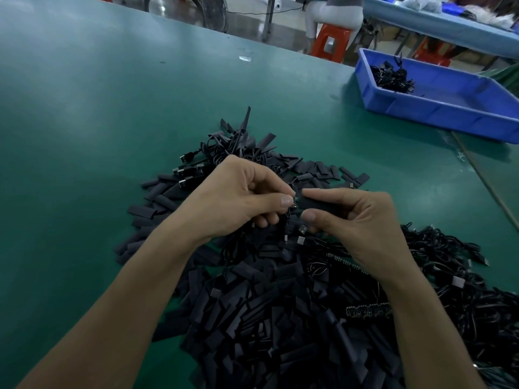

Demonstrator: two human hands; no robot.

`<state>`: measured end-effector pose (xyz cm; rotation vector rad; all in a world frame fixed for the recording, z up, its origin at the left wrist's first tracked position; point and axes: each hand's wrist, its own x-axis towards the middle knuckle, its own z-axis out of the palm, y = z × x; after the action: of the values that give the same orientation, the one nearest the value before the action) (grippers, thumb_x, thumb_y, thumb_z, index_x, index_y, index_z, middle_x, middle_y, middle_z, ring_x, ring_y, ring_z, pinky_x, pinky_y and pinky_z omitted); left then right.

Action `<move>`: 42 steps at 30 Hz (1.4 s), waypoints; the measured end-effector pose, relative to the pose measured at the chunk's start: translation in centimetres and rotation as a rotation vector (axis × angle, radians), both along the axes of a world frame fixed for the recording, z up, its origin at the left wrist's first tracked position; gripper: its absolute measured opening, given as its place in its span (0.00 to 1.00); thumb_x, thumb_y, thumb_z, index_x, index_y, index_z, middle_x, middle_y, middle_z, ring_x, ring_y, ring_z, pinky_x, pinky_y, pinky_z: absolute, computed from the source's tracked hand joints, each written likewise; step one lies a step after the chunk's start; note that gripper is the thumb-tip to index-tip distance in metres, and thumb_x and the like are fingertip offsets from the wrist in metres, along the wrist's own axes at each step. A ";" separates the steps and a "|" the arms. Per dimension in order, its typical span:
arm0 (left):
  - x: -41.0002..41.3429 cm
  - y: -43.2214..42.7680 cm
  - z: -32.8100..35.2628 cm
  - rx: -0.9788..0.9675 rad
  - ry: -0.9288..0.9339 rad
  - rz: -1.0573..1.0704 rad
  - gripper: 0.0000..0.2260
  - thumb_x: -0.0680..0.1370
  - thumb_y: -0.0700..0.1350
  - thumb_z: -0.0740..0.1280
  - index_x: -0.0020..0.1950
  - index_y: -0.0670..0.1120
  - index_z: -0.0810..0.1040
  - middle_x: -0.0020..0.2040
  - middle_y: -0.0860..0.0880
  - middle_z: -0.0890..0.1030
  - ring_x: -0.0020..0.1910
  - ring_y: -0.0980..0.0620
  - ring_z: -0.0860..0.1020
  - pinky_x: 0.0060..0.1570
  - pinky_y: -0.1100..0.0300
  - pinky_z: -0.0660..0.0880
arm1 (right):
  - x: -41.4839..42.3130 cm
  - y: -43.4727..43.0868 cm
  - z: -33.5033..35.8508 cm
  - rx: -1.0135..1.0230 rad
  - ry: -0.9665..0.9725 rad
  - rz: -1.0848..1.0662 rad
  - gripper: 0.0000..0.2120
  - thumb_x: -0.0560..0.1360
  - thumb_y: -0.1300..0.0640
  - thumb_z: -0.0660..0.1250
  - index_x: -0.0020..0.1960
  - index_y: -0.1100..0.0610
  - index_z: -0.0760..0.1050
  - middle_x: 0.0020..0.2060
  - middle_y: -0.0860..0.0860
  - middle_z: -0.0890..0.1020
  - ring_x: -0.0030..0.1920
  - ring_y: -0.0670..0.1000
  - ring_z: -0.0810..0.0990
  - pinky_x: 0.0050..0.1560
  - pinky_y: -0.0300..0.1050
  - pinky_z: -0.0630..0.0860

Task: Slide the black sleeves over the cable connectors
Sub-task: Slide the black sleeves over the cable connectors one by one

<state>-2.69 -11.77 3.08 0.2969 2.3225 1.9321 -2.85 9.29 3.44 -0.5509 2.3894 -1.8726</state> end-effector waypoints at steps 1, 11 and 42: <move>0.1 0.1 0.0 -0.008 0.004 -0.006 0.02 0.75 0.38 0.74 0.47 0.44 0.86 0.34 0.47 0.85 0.31 0.55 0.82 0.34 0.66 0.78 | 0.0 -0.1 0.0 0.011 0.003 0.014 0.15 0.65 0.56 0.77 0.52 0.51 0.84 0.42 0.49 0.88 0.37 0.49 0.86 0.41 0.36 0.81; 0.0 -0.1 -0.1 -0.092 0.051 0.059 0.07 0.71 0.47 0.78 0.44 0.47 0.83 0.35 0.48 0.86 0.34 0.50 0.85 0.37 0.59 0.82 | 0.1 -0.6 -0.4 -0.017 0.080 -0.008 0.11 0.68 0.56 0.75 0.51 0.52 0.84 0.39 0.50 0.87 0.35 0.48 0.85 0.38 0.35 0.79; -0.3 0.1 -0.7 -0.222 0.017 0.000 0.05 0.77 0.45 0.72 0.41 0.50 0.85 0.36 0.53 0.86 0.35 0.56 0.84 0.42 0.61 0.81 | -0.4 -0.9 -1.2 0.038 0.115 -0.033 0.13 0.69 0.53 0.75 0.54 0.49 0.83 0.39 0.44 0.87 0.36 0.45 0.85 0.38 0.33 0.78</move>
<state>-3.00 -11.71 2.36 0.2930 2.5173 1.6562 -3.27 8.39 2.22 -0.6363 2.5147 -1.8525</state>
